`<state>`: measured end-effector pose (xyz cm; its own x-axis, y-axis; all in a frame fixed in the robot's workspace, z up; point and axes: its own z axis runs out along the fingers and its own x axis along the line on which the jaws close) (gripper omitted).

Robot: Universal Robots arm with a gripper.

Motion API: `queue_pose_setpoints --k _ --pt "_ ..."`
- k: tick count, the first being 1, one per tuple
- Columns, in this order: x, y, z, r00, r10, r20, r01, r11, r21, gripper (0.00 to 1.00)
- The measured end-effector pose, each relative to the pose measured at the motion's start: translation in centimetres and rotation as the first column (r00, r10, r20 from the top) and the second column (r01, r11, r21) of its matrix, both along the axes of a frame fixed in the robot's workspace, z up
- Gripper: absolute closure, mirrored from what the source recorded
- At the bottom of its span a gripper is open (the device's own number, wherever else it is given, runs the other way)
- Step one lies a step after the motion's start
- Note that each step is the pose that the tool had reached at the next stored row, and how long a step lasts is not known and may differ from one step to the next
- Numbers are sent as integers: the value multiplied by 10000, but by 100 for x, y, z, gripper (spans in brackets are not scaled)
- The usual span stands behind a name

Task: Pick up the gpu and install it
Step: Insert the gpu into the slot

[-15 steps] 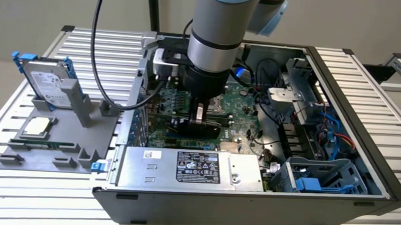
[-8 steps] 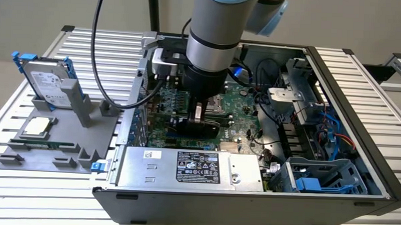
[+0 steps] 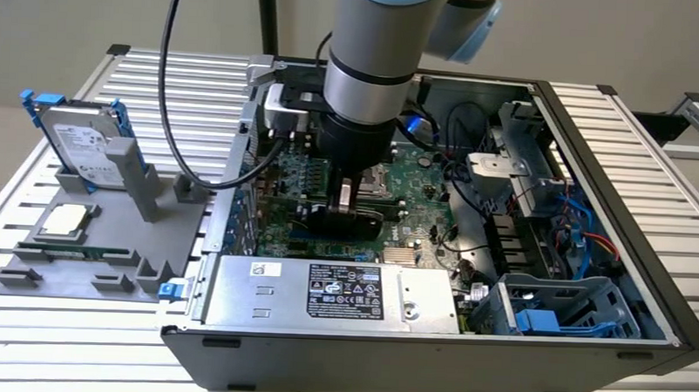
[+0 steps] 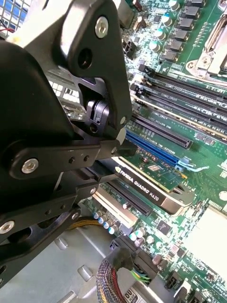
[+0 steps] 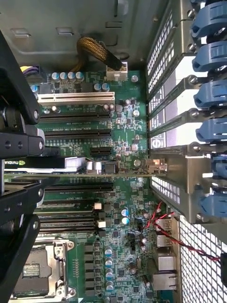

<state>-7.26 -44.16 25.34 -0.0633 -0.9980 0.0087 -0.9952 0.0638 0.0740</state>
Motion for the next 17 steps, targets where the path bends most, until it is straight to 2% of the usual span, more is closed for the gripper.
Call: queue_pose_setpoints --k 3,6,17 --pt "-27 9 -2 9999 43 144 -43 10000 2 100" --pt "-68 20 -2 9998 56 214 -56 10000 0 100" --pt "-87 24 -3 9997 58 221 -58 10000 2 100"
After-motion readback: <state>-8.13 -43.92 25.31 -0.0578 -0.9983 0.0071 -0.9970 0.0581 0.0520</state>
